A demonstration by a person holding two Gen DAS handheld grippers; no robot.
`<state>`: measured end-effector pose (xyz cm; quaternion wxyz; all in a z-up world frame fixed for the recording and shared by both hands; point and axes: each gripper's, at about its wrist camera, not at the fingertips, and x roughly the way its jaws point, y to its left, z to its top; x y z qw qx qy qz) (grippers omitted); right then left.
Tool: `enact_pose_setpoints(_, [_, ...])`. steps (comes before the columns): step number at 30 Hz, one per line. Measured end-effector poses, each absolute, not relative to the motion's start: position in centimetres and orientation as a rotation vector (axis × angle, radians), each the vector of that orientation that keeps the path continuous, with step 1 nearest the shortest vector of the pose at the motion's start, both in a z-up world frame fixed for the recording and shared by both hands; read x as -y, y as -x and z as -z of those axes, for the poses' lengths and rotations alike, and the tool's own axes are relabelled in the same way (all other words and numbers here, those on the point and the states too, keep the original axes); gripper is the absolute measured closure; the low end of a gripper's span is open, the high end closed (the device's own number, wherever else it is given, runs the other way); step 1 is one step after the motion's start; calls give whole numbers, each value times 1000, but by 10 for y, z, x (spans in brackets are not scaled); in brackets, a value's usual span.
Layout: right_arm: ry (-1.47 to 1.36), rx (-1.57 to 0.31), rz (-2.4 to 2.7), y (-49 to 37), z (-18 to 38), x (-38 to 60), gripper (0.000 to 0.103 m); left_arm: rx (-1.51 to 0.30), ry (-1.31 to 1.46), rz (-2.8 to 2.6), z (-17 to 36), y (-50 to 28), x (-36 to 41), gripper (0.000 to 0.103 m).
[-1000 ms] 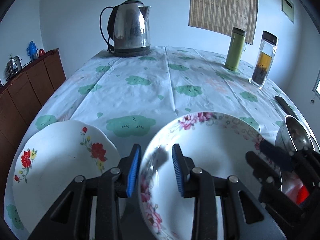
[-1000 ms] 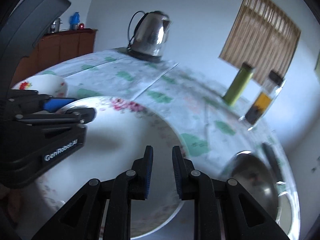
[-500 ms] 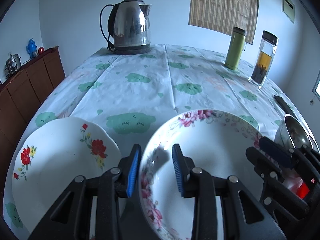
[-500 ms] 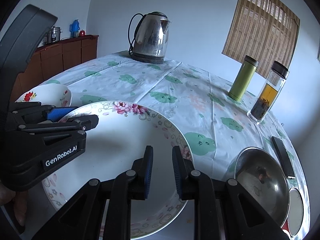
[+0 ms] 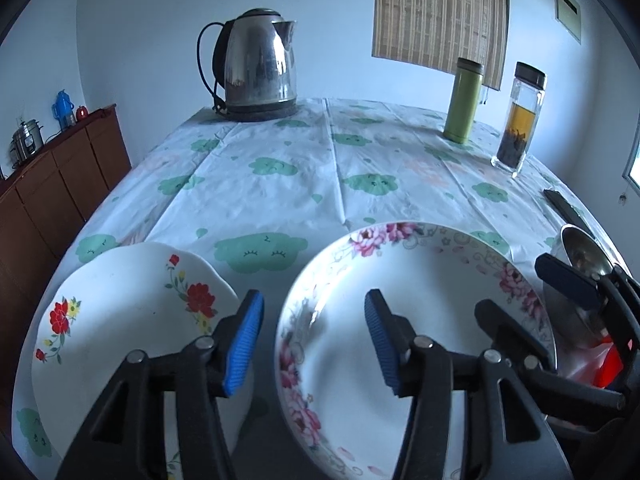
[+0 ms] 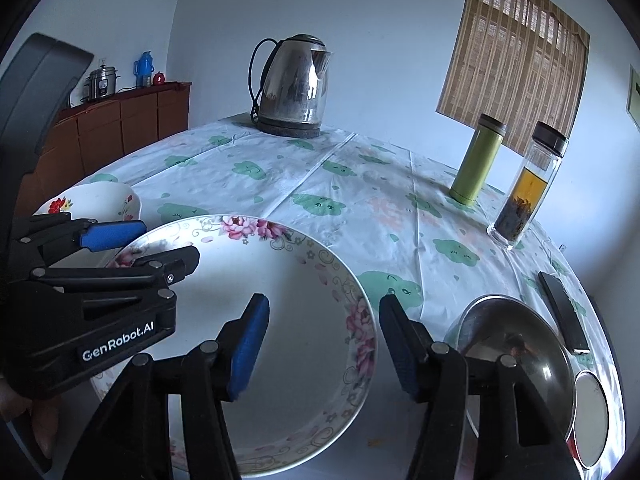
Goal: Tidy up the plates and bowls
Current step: 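Open both grippers and release the bowl's rim, then grip the red-flower white plate's rim with the left gripper while the right gripper grips it too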
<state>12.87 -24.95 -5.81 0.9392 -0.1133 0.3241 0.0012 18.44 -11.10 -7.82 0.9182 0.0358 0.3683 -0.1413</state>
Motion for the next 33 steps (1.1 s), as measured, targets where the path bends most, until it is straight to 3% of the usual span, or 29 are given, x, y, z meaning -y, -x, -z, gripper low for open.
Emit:
enact_pose_setpoints(9, [245,-619,-8,-122,54,247,43,-729,-54,265,71,-180,102,45])
enact_pose_setpoints(27, [173,-569,-116,-119,46,245,43,-685,45,91,50,-177,46,44])
enact_pose_setpoints(33, [161,-580,-201,-116,33,228,43,-627,34,7,38,-171,12,35])
